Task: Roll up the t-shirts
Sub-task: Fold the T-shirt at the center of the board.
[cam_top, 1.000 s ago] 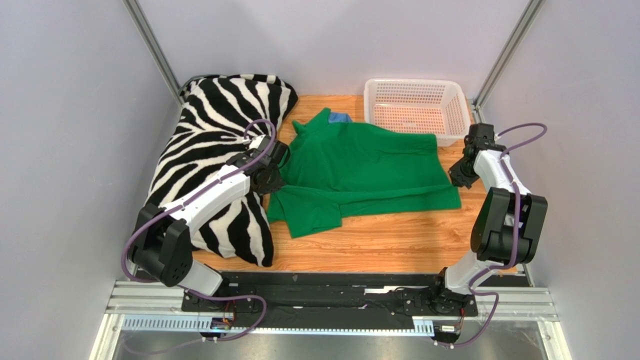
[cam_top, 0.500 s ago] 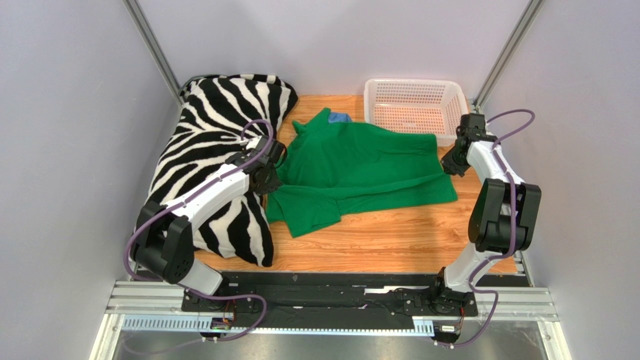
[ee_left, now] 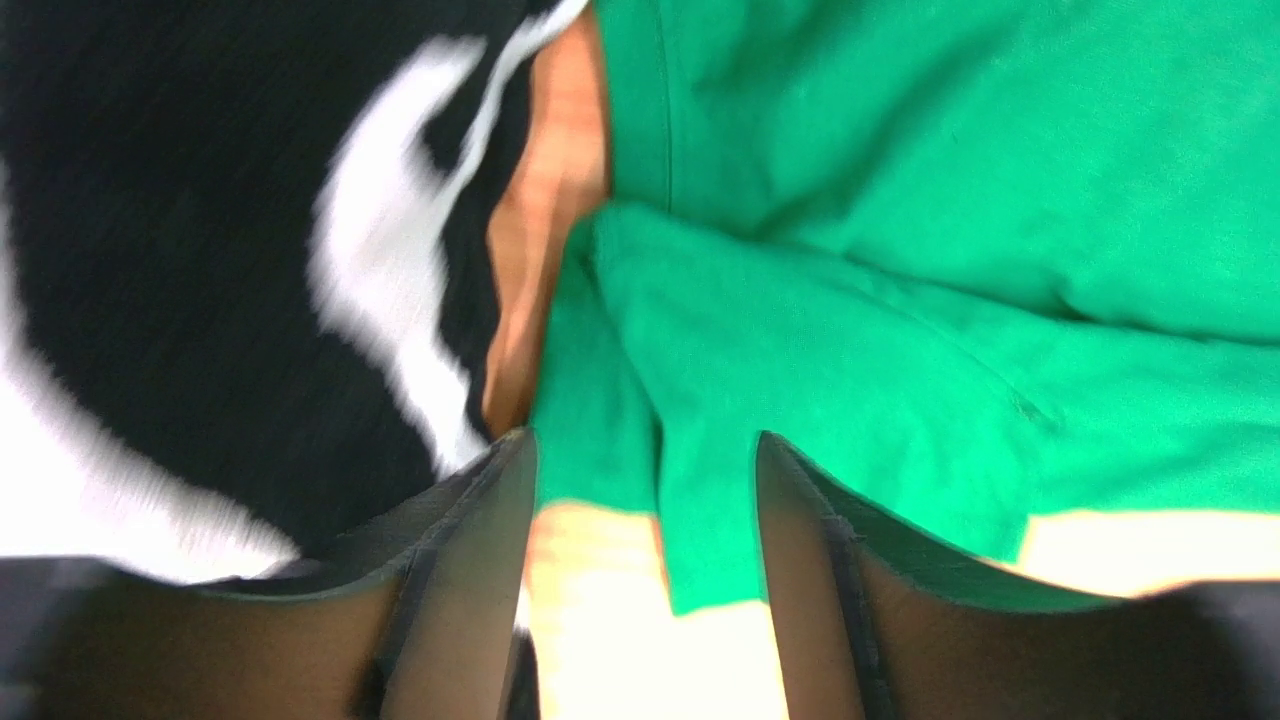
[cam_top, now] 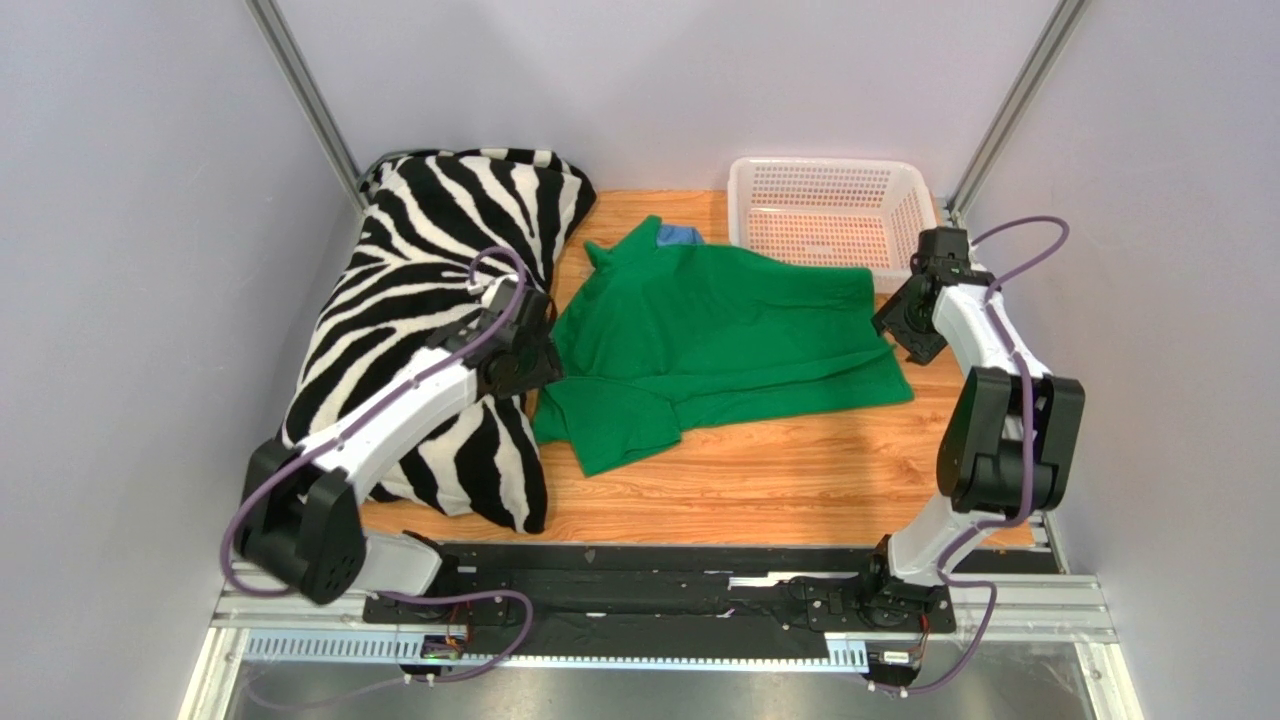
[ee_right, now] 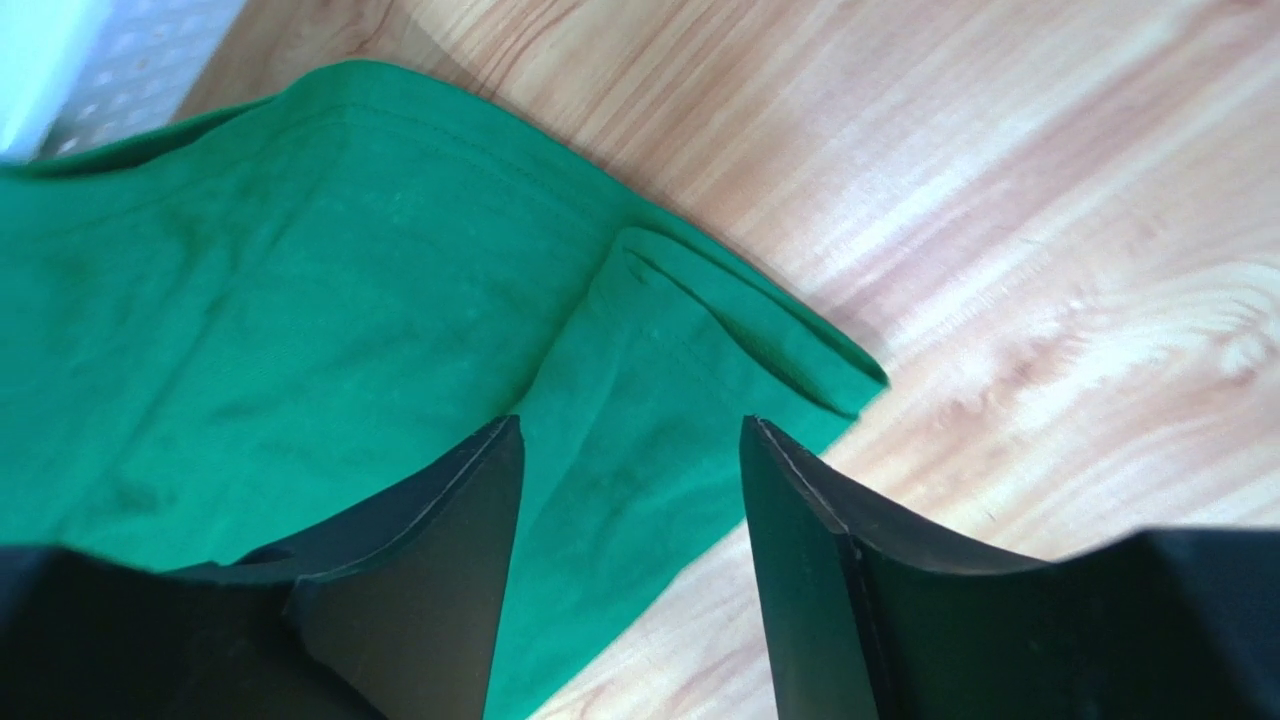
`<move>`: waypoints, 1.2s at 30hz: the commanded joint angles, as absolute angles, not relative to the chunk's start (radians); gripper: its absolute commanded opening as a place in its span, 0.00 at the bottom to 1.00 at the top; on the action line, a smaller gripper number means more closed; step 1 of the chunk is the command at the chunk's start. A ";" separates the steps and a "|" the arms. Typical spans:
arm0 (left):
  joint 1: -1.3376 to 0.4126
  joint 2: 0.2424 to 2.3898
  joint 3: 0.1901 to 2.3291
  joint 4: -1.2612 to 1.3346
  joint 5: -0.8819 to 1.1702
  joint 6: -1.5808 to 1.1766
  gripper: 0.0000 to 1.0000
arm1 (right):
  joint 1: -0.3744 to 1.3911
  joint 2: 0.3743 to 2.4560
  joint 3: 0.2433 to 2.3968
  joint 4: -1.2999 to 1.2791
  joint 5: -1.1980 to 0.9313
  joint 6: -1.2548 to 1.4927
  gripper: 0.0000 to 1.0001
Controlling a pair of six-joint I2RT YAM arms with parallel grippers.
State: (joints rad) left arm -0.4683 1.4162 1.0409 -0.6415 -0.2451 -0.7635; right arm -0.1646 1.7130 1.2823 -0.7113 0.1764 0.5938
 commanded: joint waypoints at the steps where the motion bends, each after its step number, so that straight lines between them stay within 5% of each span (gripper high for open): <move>1: -0.462 1.243 0.899 -0.623 -0.204 -0.847 0.55 | -0.172 1.559 1.218 -0.724 0.221 0.610 0.56; 3: -0.463 1.224 0.826 -0.592 -0.178 -0.868 0.44 | -0.179 1.514 1.151 -0.712 0.213 0.618 0.56; 8: -0.463 1.308 0.779 -0.537 -0.170 -0.871 0.41 | -0.207 1.451 0.985 -0.641 0.169 0.626 0.53; 14: -0.463 1.368 0.778 -0.502 -0.196 -0.877 0.52 | -0.238 1.457 0.919 -0.554 0.123 0.621 0.53; 29: -0.463 1.469 0.824 -0.466 -0.189 -0.850 0.59 | -0.279 1.603 0.894 -0.396 0.046 0.722 0.49; 33: -0.463 1.491 0.838 -0.457 -0.189 -0.836 0.57 | -0.287 1.611 0.897 -0.382 0.049 0.730 0.36; 36: -0.465 1.519 0.842 -0.453 -0.183 -0.831 0.43 | -0.288 1.621 0.913 -0.387 0.055 0.733 0.20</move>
State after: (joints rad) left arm -0.4683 1.4902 0.8074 -0.4767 -0.1825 -0.8570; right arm -0.2794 1.6108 0.8967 -0.4362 0.0502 0.7124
